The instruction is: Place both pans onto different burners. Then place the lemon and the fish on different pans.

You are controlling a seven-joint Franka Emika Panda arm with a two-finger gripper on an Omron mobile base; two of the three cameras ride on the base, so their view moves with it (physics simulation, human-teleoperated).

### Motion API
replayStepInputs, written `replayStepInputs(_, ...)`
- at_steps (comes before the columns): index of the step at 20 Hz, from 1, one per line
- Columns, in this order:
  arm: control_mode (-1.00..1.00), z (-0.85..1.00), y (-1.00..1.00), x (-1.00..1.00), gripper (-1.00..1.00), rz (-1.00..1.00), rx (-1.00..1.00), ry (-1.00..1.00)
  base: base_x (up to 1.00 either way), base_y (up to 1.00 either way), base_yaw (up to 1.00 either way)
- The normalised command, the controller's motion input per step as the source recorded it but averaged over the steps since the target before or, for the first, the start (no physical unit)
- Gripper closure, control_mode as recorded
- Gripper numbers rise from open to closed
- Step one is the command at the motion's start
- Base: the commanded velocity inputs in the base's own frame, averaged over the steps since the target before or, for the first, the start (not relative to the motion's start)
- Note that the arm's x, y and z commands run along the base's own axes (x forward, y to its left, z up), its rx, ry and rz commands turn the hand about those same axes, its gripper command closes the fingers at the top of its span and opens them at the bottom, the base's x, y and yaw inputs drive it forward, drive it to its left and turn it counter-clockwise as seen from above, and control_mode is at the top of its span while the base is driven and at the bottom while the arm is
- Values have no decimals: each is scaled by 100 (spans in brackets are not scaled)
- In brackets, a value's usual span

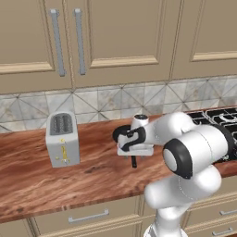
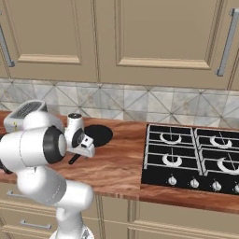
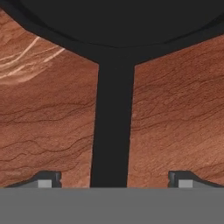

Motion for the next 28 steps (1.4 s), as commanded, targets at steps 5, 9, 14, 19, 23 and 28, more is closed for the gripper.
replayStepInputs(5,-100,-2,0,-2,100,0,0,0,0,0,0)
replayStepInputs(9,-100,0,0,-11,100,0,0,-1,0,0,0)
replayStepInputs(14,-100,0,0,-16,100,0,-3,-4,0,0,0)
replayStepInputs(19,-100,24,-18,-31,100,0,-1,-1,0,0,0)
replayStepInputs(23,-100,52,-41,-42,100,-4,0,0,0,0,0)
replayStepInputs(28,-100,50,-47,-42,100,-5,0,2,0,0,0)
